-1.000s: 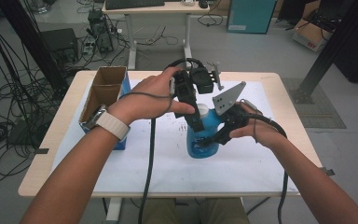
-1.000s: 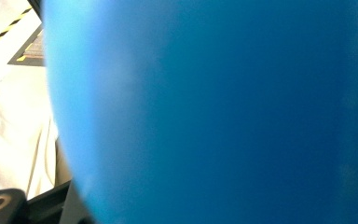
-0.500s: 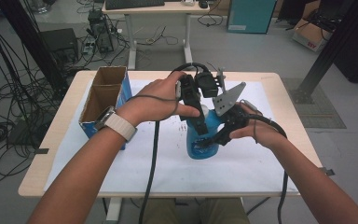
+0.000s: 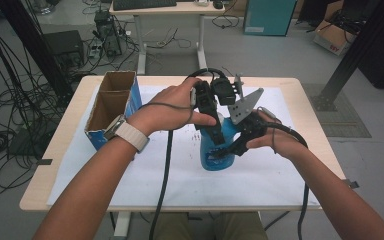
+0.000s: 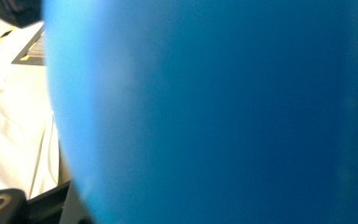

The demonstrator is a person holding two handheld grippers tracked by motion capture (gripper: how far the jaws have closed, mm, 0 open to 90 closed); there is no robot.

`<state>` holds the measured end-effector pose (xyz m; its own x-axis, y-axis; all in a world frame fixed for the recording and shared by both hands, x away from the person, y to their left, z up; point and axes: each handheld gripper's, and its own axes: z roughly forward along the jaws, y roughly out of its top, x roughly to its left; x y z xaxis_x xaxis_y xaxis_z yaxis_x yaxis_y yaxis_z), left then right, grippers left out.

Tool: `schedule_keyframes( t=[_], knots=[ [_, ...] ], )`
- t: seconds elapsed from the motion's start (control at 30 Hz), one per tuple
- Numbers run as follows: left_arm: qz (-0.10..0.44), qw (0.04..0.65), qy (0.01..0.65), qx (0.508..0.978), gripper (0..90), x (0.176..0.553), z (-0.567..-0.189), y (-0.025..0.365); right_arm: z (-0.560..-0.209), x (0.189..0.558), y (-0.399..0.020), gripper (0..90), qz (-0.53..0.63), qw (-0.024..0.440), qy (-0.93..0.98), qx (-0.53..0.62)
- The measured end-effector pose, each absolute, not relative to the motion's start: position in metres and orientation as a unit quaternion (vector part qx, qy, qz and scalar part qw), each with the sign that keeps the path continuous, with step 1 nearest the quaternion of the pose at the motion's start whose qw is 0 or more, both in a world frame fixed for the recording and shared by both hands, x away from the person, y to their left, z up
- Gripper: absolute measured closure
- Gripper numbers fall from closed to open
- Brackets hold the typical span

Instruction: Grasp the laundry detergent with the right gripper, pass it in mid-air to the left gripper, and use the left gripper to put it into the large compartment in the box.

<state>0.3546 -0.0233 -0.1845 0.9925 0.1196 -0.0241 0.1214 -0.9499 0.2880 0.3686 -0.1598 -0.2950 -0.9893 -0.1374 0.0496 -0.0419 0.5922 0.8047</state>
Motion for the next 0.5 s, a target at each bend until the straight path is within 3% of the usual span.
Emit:
schedule_keyframes(
  t=[0.5],
  knots=[
    [-0.009,0.142,0.063,0.988,12.6,0.3578,-0.1901,-0.0251,-0.2953,0.3723,-0.1615,43.6,-0.438,0.039,-0.895,0.074]
  ],
)
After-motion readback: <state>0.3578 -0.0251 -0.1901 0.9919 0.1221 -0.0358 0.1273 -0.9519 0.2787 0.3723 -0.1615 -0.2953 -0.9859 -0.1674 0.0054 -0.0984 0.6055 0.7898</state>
